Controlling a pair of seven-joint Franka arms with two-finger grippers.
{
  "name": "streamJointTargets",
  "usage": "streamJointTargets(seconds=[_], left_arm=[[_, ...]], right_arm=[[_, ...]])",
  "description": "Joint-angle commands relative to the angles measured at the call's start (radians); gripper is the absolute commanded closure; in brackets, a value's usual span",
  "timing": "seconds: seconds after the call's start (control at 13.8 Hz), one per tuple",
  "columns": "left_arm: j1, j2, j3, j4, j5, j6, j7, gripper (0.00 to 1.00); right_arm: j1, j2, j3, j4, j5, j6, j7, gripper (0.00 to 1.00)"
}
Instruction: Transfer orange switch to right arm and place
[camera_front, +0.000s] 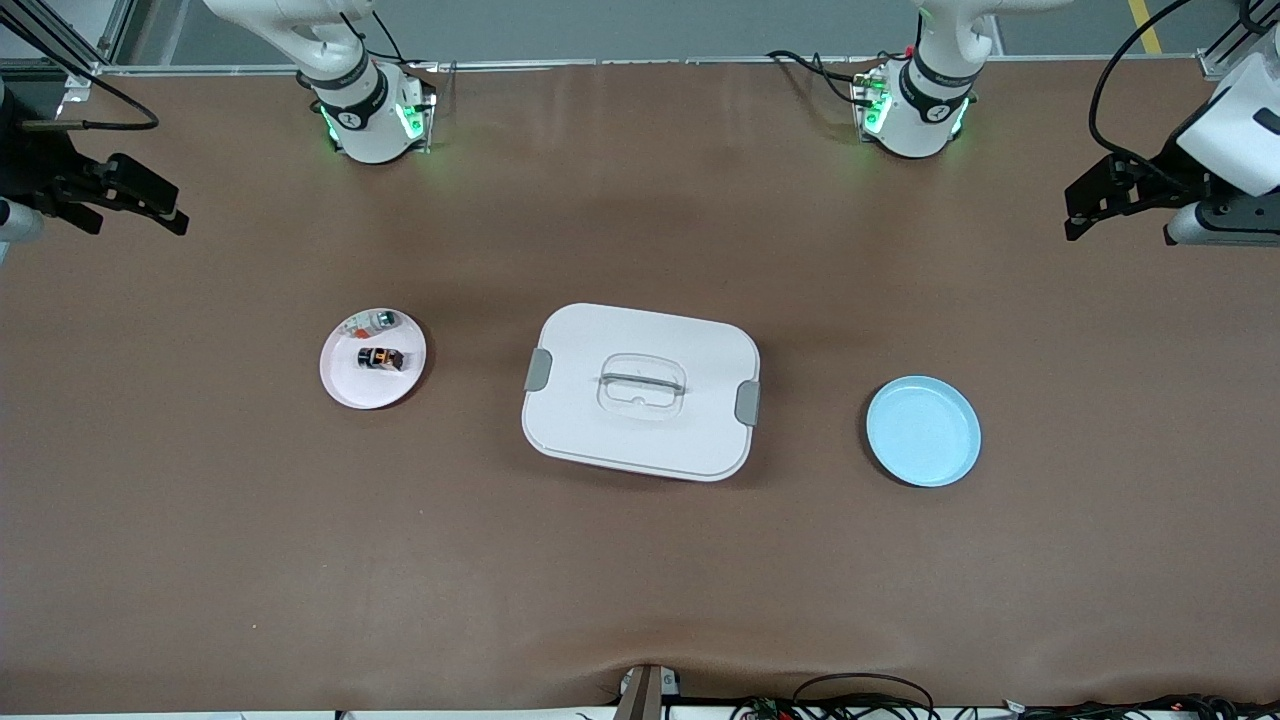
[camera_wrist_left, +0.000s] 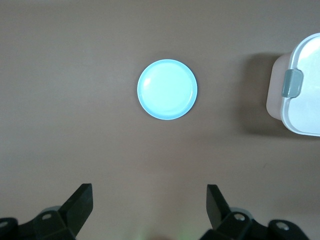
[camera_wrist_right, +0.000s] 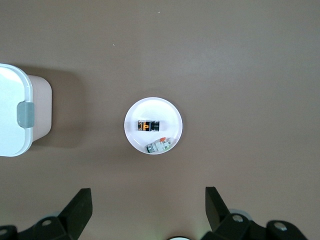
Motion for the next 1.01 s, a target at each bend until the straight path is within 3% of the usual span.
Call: streamJointTargets(seconds=[0.0, 0.94], left_arm=[[0.007, -0.031, 0.003, -0.029, -0.020, 0.009, 0.020, 0.00], [0.003, -0.019, 0.003, -0.005, -0.011, 0.008, 0.021, 0.00]], right_arm=[[0.003, -0.012, -0.006, -0.002, 0.014, 0.010, 0.014, 0.00], [-0.030, -0.012, -0.007, -0.002, 0.000, 0.008, 0.000, 0.00]])
